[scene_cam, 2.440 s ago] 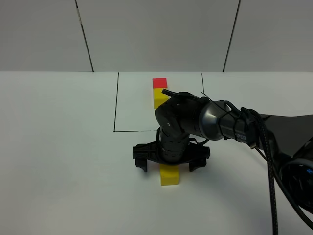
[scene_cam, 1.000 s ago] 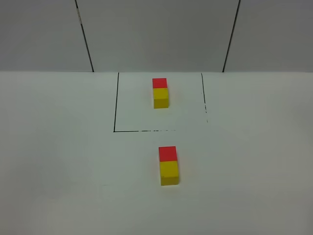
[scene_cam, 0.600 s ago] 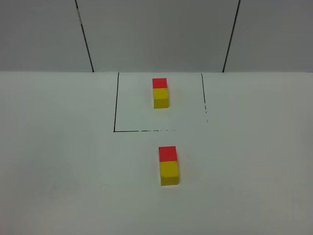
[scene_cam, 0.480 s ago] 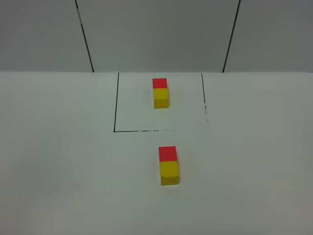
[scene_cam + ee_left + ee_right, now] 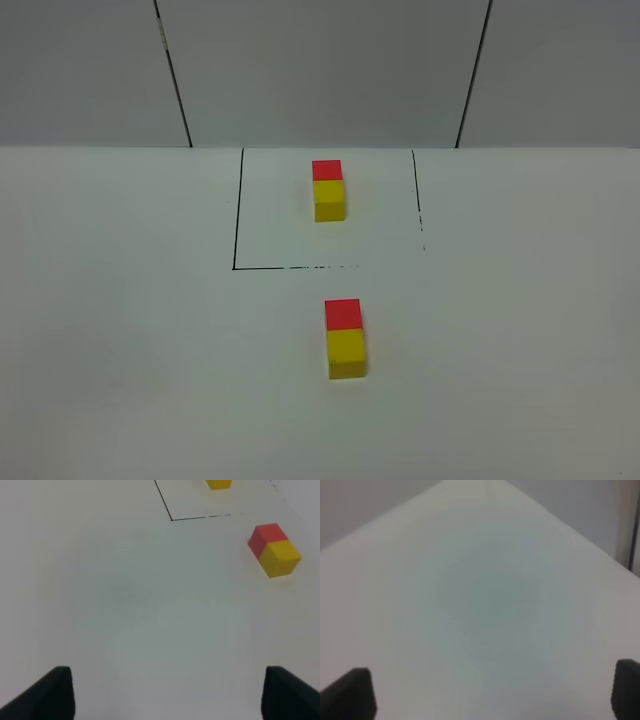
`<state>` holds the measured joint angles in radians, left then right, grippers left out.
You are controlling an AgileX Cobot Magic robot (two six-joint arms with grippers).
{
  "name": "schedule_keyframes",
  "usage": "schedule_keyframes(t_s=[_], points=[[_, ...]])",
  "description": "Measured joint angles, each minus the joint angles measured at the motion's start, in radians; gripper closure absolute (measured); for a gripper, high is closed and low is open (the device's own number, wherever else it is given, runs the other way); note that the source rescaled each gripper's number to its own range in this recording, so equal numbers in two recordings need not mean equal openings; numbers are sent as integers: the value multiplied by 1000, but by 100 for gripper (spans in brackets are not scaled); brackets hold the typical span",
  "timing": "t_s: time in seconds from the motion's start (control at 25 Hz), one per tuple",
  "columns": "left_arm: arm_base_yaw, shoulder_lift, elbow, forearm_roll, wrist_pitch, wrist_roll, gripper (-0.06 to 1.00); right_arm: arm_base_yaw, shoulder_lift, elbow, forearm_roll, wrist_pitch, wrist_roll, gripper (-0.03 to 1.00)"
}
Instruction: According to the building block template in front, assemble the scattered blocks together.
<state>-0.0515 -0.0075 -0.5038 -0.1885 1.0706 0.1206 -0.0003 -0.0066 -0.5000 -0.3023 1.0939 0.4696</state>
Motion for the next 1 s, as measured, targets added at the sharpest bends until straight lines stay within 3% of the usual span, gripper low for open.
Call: schedule_keyframes(t_s=[0.28,1.0], points=[[0,0,0,0,0,0,26,0,0,0,71,-7,-50,28],[0,0,0,0,0,0,26,0,0,0,74,-9,-52,29]])
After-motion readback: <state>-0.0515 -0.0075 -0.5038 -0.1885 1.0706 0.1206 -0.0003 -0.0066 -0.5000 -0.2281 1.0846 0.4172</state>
